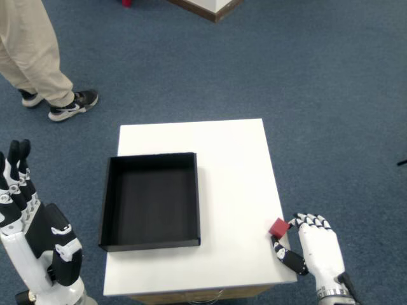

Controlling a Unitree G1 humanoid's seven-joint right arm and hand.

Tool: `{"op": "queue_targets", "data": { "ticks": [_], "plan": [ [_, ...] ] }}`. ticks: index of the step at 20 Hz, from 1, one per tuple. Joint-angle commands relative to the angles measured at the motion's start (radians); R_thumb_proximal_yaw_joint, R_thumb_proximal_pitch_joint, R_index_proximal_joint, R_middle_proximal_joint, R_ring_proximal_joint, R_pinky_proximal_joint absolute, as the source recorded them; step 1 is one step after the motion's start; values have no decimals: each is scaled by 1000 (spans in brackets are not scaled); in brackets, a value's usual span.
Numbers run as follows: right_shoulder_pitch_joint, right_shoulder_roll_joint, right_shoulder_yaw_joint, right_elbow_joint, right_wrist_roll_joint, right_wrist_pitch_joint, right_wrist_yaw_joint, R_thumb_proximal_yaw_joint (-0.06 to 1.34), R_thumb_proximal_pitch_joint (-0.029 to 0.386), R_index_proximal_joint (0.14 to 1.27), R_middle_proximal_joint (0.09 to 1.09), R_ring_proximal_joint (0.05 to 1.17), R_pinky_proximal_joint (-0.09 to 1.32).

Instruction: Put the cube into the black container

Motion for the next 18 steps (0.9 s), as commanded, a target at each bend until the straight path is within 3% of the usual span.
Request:
{"op": "queue_targets", "data": {
  "ticks": [1, 6, 13, 18],
  "plan": [
    [-21, -4, 2, -11, -31, -36, -52, 881, 114, 813, 345, 293, 205],
    [-19, -4, 1, -10, -33, -47, -79, 959, 139, 996, 365, 303, 218],
    [-17, -11, -1, -8, -36, -54, -100, 1063, 162, 1039, 407, 337, 274],
    [-27, -16, 9, -19, -58, -98, -185, 1107, 171, 1051, 420, 350, 300]
  ]
}}
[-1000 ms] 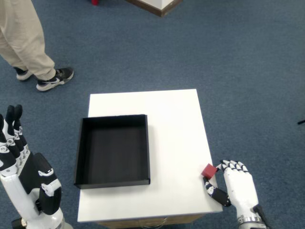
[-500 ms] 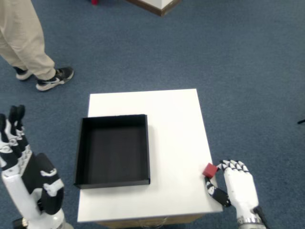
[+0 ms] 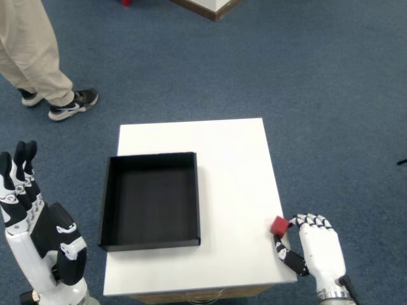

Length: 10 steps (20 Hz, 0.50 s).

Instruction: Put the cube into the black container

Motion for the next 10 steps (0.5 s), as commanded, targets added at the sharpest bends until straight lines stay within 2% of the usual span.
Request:
{"op": "queue_targets", "data": {
  "ticks": [1, 10],
  "plan": [
    [-35, -16, 8, -19, -33, -82, -104, 1117, 173, 1055, 424, 354, 305],
    [-59, -24, 40, -28, -91, -171, -296, 1170, 183, 1070, 439, 366, 326]
  ]
}}
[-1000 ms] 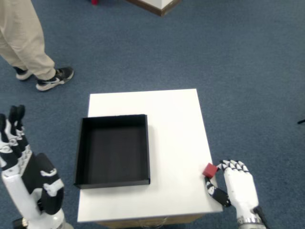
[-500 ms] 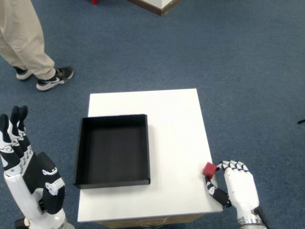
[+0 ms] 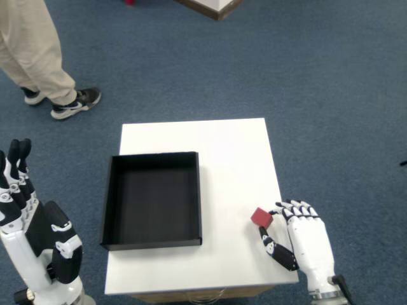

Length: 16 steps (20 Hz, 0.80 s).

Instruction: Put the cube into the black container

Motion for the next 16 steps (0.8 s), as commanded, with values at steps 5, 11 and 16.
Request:
{"op": "queue_targets", "data": {
  "ticks": [5, 11, 16],
  "plan": [
    [-48, -25, 9, -3, -17, -73, -139, 1186, 187, 1076, 450, 375, 336],
    [-97, -27, 35, -35, -69, -119, -281, 1190, 189, 1079, 452, 379, 341],
    [-149, -47, 15, -129, -114, -139, -302, 1184, 189, 1075, 446, 377, 338]
  ]
}}
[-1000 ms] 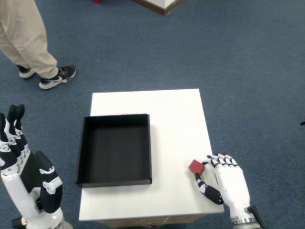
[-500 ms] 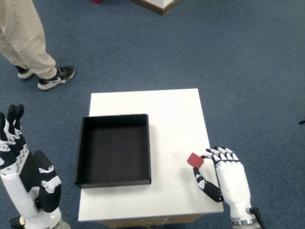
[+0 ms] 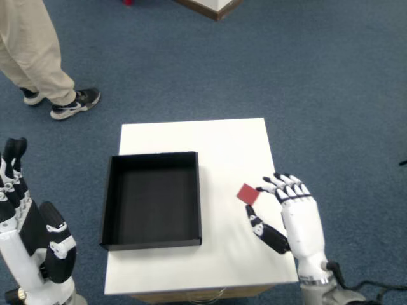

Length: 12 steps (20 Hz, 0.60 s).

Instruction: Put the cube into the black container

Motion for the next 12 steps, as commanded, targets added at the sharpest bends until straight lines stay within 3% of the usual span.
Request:
{"op": "queue_targets", "data": {
  "ticks": [1, 8, 12],
  "plan": [
    [-65, -38, -33, -71, -23, -31, -63, 1185, 189, 1075, 445, 375, 334],
    [-117, -71, -140, -389, -177, 53, -58, 1189, 188, 1081, 441, 362, 305],
    [-131, -63, -187, -527, -255, 150, -41, 1201, 182, 1083, 443, 359, 296]
  ]
}}
